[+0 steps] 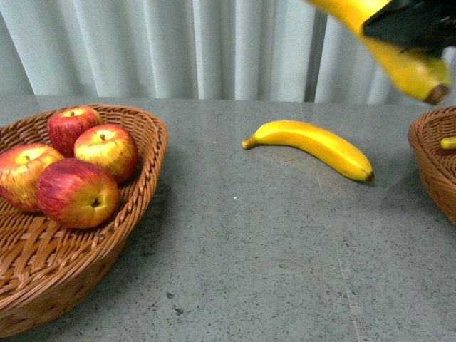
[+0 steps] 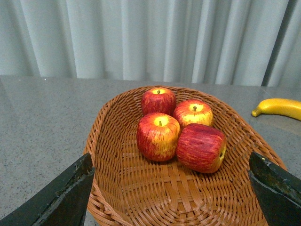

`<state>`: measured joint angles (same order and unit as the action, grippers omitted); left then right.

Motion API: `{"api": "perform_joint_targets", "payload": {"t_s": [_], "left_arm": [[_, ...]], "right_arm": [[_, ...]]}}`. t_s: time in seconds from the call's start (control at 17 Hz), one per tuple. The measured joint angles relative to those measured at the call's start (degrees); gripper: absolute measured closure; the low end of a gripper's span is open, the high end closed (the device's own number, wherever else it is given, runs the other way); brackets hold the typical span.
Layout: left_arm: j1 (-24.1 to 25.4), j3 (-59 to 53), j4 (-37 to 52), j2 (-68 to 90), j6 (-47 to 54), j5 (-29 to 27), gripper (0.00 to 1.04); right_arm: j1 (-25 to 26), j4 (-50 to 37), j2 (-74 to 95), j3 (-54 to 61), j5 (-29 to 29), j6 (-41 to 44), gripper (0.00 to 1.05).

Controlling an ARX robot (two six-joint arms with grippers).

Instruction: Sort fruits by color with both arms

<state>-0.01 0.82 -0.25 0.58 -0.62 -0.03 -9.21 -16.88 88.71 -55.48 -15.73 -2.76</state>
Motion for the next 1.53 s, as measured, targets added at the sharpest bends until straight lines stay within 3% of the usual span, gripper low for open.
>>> {"api": "perform_joint_targets", "payload": {"t_s": [0.18,0.35,0.53,0.59,0.71,0.94,1.24,1.53], "left_arm": [[0.0,0.0,0.0,0.0,0.0,0.0,0.07],[0.0,0.02,0.02,0.0,0.0,0.02,0.07],[0.0,0.0,0.0,0.0,0.02,0.0,0.07],[0.0,0.02,0.02,0.0,0.0,0.0,0.07],[0.0,0.0,0.02,0.0,0.02,0.0,0.07],[0.0,0.0,0.02,0.0,0.0,0.0,0.07],[0.0,0.02,0.0,0.0,0.0,0.0,0.07],[0.0,0.0,0.02,0.0,0.0,0.0,0.07]], "right_arm": [[15.26,-4.09,-0.46,7.48,-10.12,2.23,0.7],[26.38,-5.66,3.58,11.85,-14.62,10.6,0.7],[31.69,-3.04,5.01,12.02,-14.88,16.96,0.68],[32.26,-1.53,4.2,12.22,-16.04,17.94,0.54],[31.71,0.17,-0.98,12.11,-18.03,17.77,0.28],[29.18,0.96,-5.2,10.73,-18.51,15.98,0.08],[23.5,1.01,-6.4,7.93,-16.96,13.0,0.08],[4.68,2.64,1.42,-0.85,-7.8,9.62,0.07]]}}
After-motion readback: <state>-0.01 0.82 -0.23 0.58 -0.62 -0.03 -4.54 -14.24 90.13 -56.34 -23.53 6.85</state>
